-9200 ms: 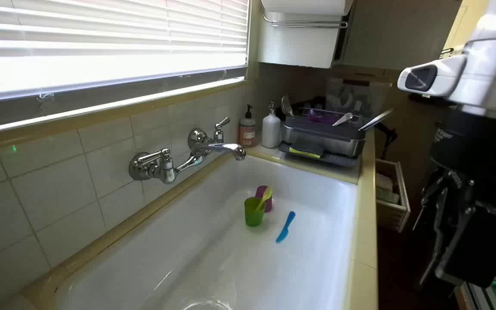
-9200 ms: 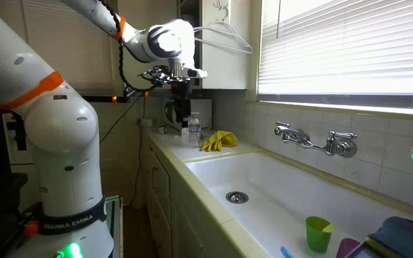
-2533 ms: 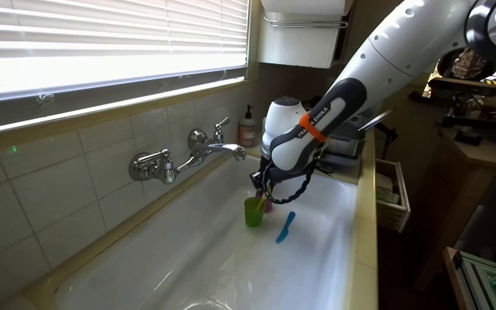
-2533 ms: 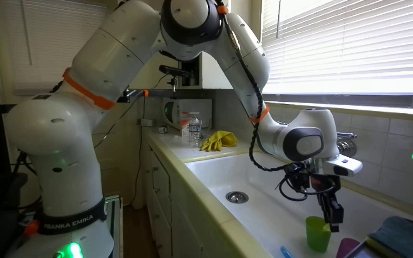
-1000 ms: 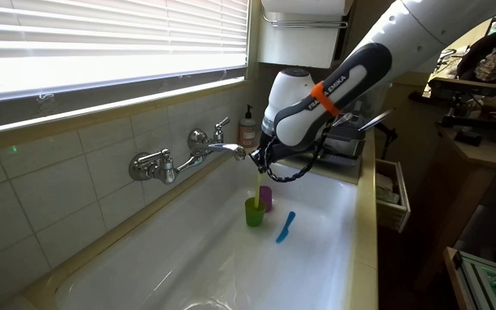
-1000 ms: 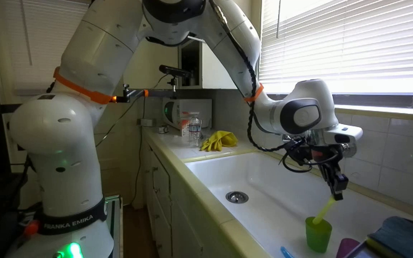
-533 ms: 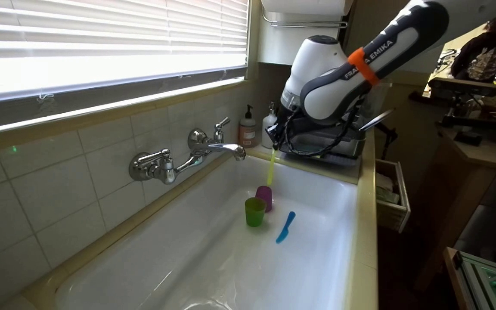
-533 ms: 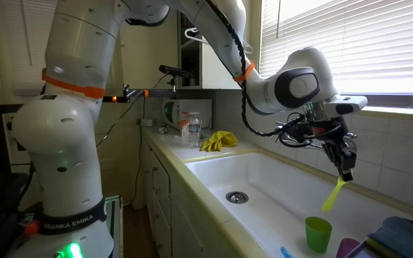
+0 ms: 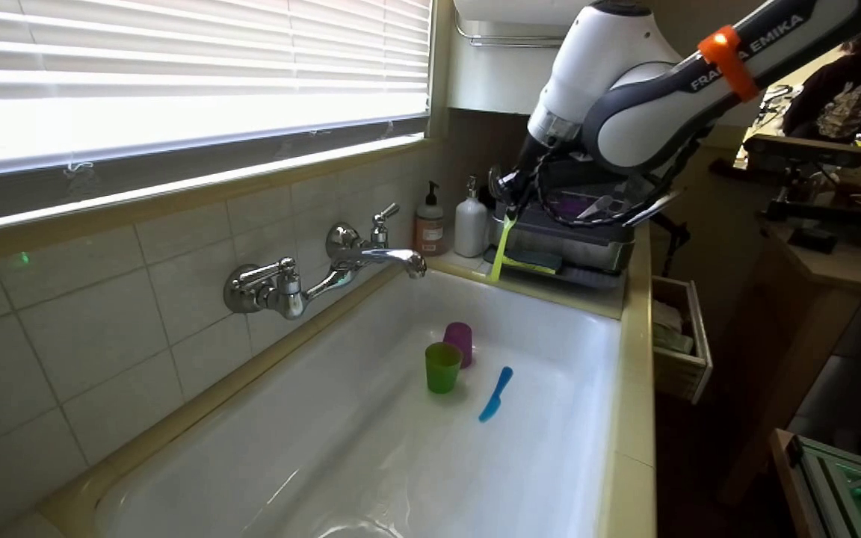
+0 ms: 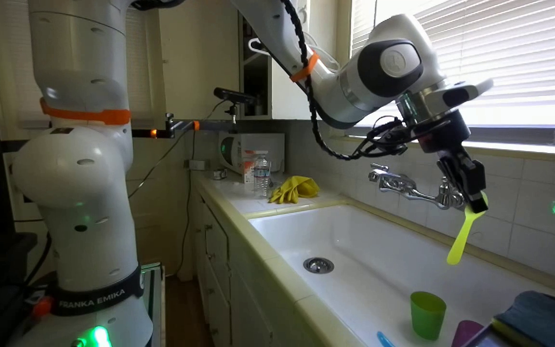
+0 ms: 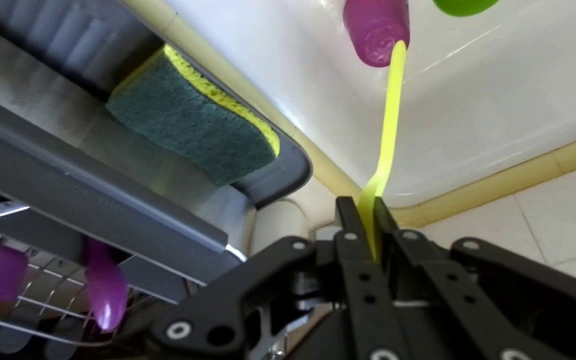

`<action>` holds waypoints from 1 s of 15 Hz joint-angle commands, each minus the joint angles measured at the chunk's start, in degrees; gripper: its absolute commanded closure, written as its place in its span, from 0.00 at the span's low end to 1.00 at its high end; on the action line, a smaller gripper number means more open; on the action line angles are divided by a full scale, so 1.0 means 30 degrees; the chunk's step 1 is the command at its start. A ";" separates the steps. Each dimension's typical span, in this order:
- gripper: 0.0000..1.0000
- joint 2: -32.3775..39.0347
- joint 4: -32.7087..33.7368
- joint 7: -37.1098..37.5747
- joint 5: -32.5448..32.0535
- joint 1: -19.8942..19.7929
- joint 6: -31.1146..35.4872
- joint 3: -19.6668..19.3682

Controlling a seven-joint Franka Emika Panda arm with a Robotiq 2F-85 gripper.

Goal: Put the yellow spoon then the green cup in the dish rack

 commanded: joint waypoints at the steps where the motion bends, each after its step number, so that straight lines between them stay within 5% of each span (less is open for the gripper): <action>1: 0.98 -0.2457 -0.1529 0.2622 -0.2567 -0.1495 -0.0307 0.1081; 6: 0.98 -0.4749 -0.2449 0.5427 -0.4887 -0.4003 -0.0433 0.2701; 15: 0.98 -0.5281 -0.2316 0.5483 -0.4328 -0.6705 -0.0115 0.3457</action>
